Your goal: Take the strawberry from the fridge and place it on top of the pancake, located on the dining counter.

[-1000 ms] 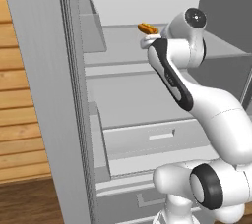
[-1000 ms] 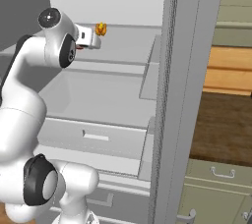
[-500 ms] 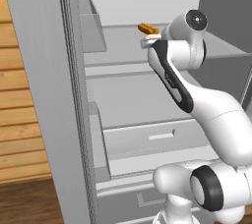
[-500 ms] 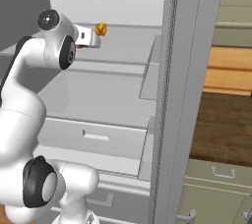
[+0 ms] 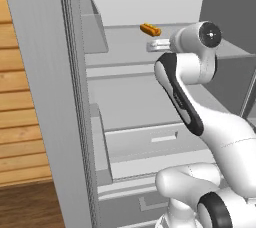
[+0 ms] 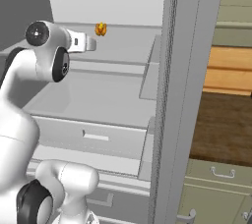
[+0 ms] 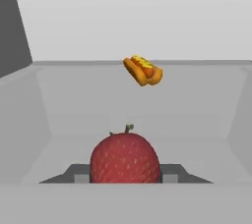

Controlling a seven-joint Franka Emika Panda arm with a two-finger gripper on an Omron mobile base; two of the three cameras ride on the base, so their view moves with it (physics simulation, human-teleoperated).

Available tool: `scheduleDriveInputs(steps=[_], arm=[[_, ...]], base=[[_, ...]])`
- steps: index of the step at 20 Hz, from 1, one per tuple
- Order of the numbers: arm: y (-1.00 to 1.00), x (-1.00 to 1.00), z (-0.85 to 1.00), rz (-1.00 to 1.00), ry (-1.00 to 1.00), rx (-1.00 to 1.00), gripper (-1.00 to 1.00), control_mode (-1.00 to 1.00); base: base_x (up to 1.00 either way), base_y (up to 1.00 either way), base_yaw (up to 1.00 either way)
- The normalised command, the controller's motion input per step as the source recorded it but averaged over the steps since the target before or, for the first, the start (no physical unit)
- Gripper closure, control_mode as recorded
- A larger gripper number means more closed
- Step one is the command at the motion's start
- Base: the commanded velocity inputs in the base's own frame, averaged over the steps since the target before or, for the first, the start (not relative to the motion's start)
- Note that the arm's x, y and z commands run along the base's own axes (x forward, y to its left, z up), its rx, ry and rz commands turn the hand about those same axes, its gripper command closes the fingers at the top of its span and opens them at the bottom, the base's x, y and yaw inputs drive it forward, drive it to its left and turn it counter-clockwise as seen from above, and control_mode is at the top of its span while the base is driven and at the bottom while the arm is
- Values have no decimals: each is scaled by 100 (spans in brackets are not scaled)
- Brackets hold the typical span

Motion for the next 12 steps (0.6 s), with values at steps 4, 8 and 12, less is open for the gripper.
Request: scheduleDriveInputs(steps=[4, 8, 12], arm=[[-7, -100, 85, 0, 1, 0, 100, -100], [-3, -100, 52, 0, 19, 0, 100, -100], [-17, -100, -12, 0, 42, -1, 100, -100]], base=[[0, 0, 0], [0, 0, 0], [0, 0, 0]])
